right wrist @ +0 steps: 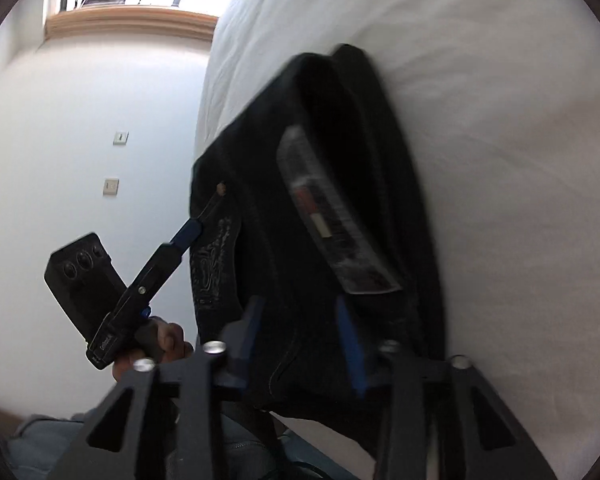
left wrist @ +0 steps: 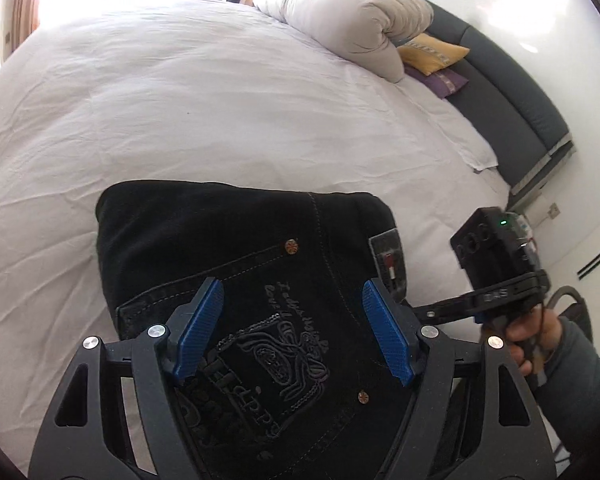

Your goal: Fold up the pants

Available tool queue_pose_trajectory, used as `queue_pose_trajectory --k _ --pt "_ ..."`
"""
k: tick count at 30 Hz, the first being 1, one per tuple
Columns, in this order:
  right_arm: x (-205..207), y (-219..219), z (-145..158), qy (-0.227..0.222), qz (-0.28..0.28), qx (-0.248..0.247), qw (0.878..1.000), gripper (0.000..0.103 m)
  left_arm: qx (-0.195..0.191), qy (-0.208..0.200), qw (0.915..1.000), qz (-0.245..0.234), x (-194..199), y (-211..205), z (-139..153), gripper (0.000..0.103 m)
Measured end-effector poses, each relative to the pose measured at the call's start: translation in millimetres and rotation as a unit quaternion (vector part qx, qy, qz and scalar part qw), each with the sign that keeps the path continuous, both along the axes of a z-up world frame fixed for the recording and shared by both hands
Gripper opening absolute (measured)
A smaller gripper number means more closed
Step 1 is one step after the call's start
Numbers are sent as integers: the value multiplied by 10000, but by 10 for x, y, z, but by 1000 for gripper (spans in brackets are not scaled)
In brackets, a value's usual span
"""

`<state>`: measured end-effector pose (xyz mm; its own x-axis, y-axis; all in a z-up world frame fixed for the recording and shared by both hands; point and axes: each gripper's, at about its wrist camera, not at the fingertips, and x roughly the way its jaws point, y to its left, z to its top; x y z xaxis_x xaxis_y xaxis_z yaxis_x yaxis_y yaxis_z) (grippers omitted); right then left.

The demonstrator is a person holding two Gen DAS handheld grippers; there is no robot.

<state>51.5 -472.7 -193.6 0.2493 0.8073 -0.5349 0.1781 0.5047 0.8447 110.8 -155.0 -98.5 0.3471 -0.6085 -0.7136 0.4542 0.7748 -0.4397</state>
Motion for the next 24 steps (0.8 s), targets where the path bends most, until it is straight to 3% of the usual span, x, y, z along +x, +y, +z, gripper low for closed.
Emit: queue_pose_trajectory --k 3,5,8,11,13,17,20,22,24 --pt "-37 -33 1 -46 12 36 10000 0 -644 135 9971 -380 164 135 -4 71" --pt "-7 10 44 -71 132 -152 9998 0 -1347 467 9869 -756 368 267 -64 71" --pt "65 68 49 -48 259 -259 9993 0 -2447 1228 9562 -1039 633 470 -281 70" --pt "95 59 32 -13 262 -225 9994 0 -3351 1501 9253 -951 712 703 -423 69" --pt "60 54 40 -44 260 -240 9994 0 -3654 1545 9140 -851 685 803 -481 69" --pt "27 54 46 -24 221 -233 9995 0 -3683 1576 9132 -746 573 835 -580 69" --pt "-3 58 53 -21 226 -293 9993 0 -3592 1352 9191 -896 394 799 -480 69" --pt "-11 55 51 -26 220 -305 9993 0 -3623 1491 9128 -1154 249 726 -485 69" --pt "-14 80 54 -51 216 -327 9992 0 -3446 1411 9190 -1292 67 658 -478 69"
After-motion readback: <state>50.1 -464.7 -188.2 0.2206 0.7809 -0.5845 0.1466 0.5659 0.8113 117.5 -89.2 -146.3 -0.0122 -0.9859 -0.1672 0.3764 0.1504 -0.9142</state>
